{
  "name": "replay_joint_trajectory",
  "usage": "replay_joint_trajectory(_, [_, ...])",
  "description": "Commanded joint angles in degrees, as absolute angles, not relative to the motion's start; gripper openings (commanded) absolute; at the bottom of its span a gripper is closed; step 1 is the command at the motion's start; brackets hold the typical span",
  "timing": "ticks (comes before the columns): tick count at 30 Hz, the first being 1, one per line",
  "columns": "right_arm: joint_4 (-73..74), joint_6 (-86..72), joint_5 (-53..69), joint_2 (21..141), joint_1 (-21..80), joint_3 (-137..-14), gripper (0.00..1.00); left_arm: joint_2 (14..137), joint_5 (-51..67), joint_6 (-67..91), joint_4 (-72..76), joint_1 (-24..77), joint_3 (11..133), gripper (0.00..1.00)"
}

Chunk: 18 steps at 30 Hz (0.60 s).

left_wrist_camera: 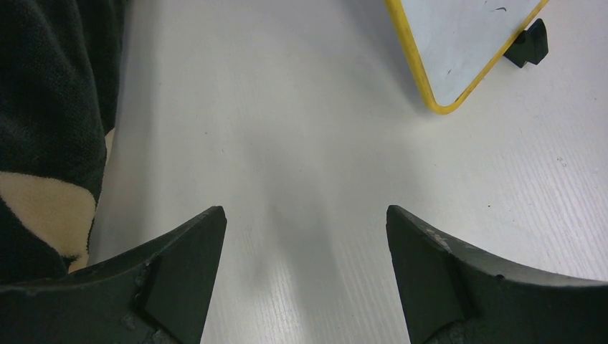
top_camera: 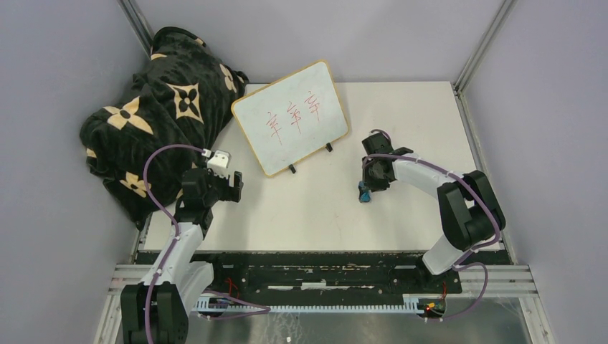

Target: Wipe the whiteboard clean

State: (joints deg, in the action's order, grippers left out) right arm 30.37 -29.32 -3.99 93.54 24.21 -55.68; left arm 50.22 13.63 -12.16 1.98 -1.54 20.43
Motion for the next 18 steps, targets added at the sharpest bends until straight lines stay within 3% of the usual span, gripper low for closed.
replay_joint_trajectory(1, [29.1,-30.1,-3.2,93.4,25.0,-56.6,0.39,49.6,14.2,-14.5,2.8,-1.7,21.7,0.89])
replay_joint_trajectory(18, [33.6,-30.3,-13.8,94.0,28.1,-58.5,0.44,50.0,14.7,-14.9,2.8,-1.7,21.2,0.89])
